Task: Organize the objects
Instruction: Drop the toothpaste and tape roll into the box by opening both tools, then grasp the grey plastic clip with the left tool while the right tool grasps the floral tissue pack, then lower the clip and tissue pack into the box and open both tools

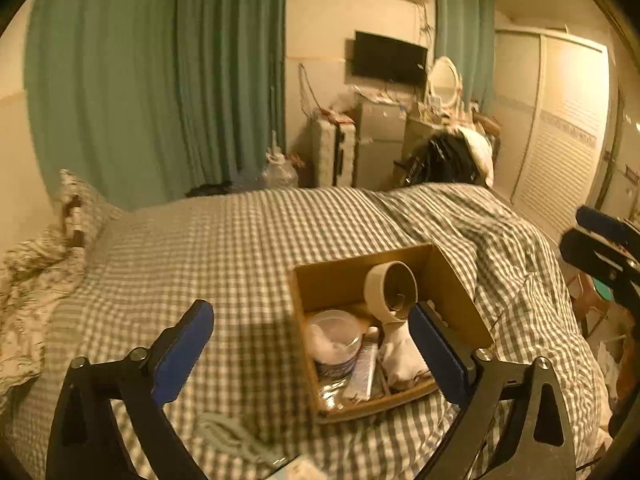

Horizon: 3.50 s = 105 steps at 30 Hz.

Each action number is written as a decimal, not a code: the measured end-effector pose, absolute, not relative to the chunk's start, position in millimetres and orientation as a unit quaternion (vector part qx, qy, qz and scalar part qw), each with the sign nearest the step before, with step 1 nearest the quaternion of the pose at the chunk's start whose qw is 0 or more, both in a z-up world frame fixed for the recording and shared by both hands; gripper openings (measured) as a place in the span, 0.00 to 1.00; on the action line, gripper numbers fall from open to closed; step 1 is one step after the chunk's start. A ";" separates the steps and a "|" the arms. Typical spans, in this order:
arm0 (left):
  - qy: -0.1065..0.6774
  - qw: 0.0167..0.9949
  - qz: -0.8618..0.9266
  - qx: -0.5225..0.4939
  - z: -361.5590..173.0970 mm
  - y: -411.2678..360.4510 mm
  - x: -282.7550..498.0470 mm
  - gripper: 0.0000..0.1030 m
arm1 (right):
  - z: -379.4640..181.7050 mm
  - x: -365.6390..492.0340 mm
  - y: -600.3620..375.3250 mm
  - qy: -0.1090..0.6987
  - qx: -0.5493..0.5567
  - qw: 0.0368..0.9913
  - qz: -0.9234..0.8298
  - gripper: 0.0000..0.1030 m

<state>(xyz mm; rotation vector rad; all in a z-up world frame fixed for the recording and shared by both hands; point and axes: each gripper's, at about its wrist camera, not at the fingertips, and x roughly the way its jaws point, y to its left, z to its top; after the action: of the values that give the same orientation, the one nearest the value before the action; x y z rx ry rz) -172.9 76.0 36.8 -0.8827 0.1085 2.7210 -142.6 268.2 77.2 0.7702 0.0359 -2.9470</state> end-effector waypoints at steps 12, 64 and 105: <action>0.040 0.079 0.951 -0.296 35.2 0.4 -104.1 1.00 | 78.9 -83.3 195.0 0.036 0.233 0.083 -0.968 1.00; -0.019 -0.022 0.886 -0.463 -190.4 -5.1 -191.0 0.92 | -166.6 -139.1 176.0 0.034 0.418 0.077 -0.905 0.70; -0.027 0.145 0.905 -0.398 -63.5 26.4 -67.9 0.22 | -56.7 -56.1 205.2 -0.011 0.318 0.094 -0.943 0.70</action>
<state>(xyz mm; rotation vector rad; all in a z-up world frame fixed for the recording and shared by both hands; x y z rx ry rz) -67.9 26.4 -63.5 -1.1470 -0.0791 2.6074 -56.1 205.2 -56.7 0.9446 -0.0329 -2.7990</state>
